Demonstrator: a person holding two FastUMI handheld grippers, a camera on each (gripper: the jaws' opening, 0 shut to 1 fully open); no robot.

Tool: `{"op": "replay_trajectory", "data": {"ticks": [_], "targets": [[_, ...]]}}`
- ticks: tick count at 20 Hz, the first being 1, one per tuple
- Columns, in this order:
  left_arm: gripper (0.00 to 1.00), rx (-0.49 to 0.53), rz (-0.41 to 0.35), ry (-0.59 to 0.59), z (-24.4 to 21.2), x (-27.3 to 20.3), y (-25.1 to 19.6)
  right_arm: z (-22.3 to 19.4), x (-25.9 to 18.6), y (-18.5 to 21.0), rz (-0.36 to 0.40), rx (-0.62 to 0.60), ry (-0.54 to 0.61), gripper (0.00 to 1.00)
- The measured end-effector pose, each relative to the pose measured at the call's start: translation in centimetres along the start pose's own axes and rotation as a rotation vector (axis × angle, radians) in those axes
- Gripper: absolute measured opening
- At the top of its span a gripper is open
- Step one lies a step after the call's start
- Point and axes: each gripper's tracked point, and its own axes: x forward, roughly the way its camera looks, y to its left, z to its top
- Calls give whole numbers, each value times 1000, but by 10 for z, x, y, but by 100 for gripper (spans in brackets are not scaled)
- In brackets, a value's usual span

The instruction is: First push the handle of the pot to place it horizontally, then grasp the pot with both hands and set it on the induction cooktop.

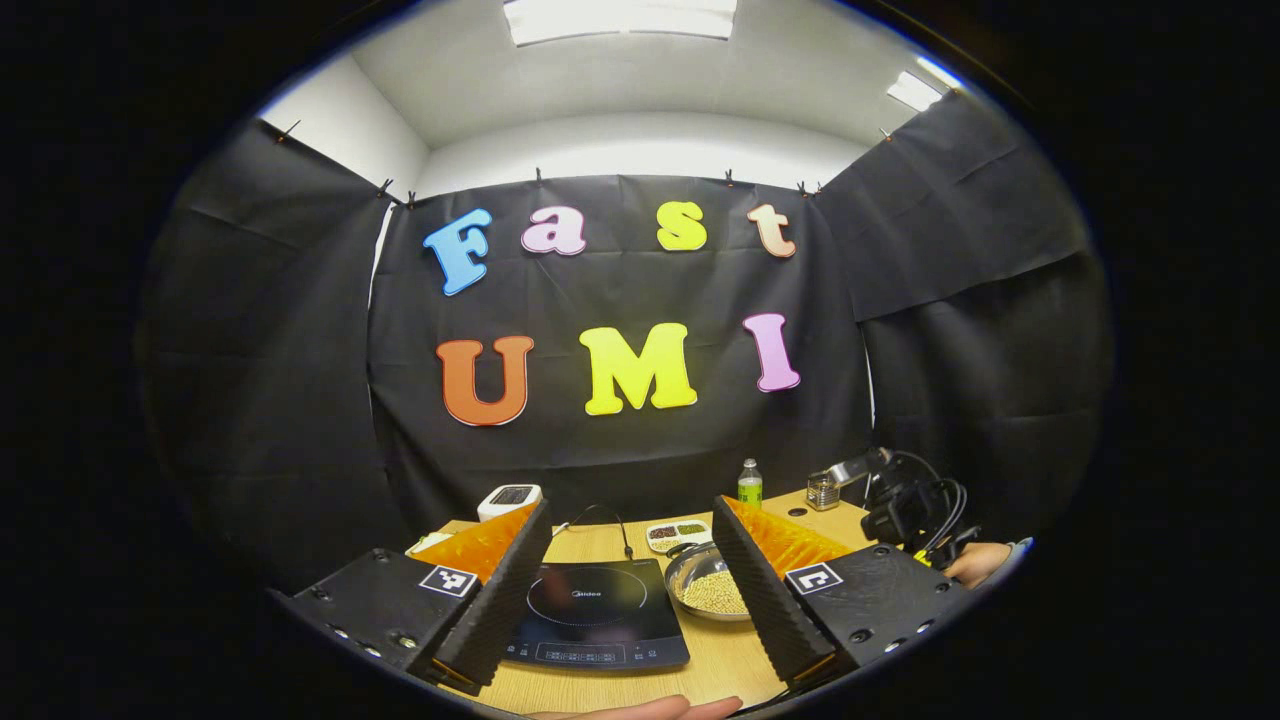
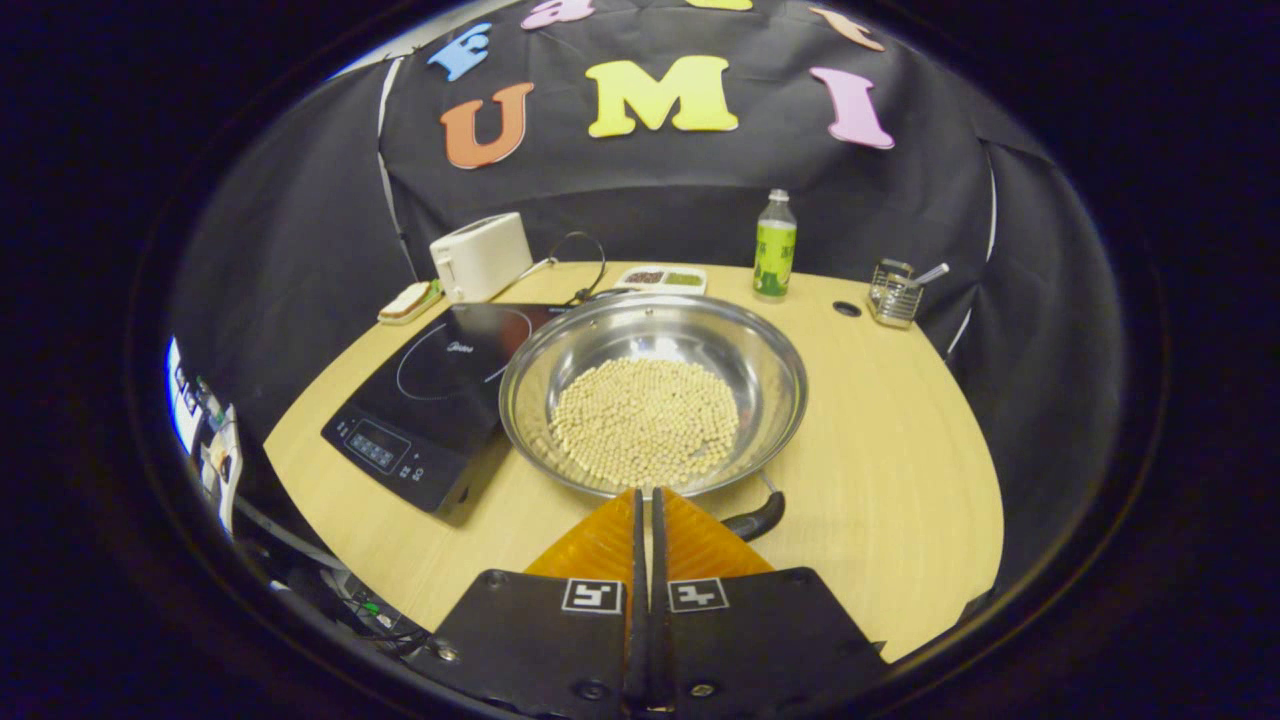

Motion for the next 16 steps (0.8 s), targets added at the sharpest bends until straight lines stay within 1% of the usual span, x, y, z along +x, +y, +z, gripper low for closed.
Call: {"op": "replay_trajectory", "data": {"ticks": [1, 2, 3, 4, 5, 8, 10, 11, 12, 14, 15, 16], "targets": [[96, 0, 8, 0, 0, 0, 1, -4, 4, 2, 8, 0, 15, 4], [96, -4, 28, -2, 1, -2, 6, -8, 8, 2, 11, 6, 30, 4], [96, -12, 49, -3, 2, -3, 11, -11, 12, 1, 7, 14, 44, 1], [96, -24, 62, -5, 3, -3, 14, -14, 13, -1, -3, 19, 53, 4], [96, -38, 66, -10, 5, -4, 15, -15, 14, -2, -5, 21, 56, 4], [96, -61, 80, -21, 10, -4, 20, -20, 21, 1, 27, 36, 75, 4], [96, -61, 95, -22, 11, 0, 23, -19, 22, 1, 35, 38, 84, 1], [96, -65, 97, -21, 11, 2, 25, -18, 22, 1, 40, 35, 89, 4], [96, -71, 96, -16, 11, 7, 23, -20, 22, 0, 46, 29, 93, 1], [96, -78, 88, -15, 11, 12, 23, -19, 22, -5, 51, 36, 90, 1], [96, -72, 86, -19, 12, 15, 25, -19, 22, -9, 50, 35, 90, 4], [96, -68, 94, -27, 14, 18, 29, -20, 23, -14, 46, 33, 94, 1]]}}
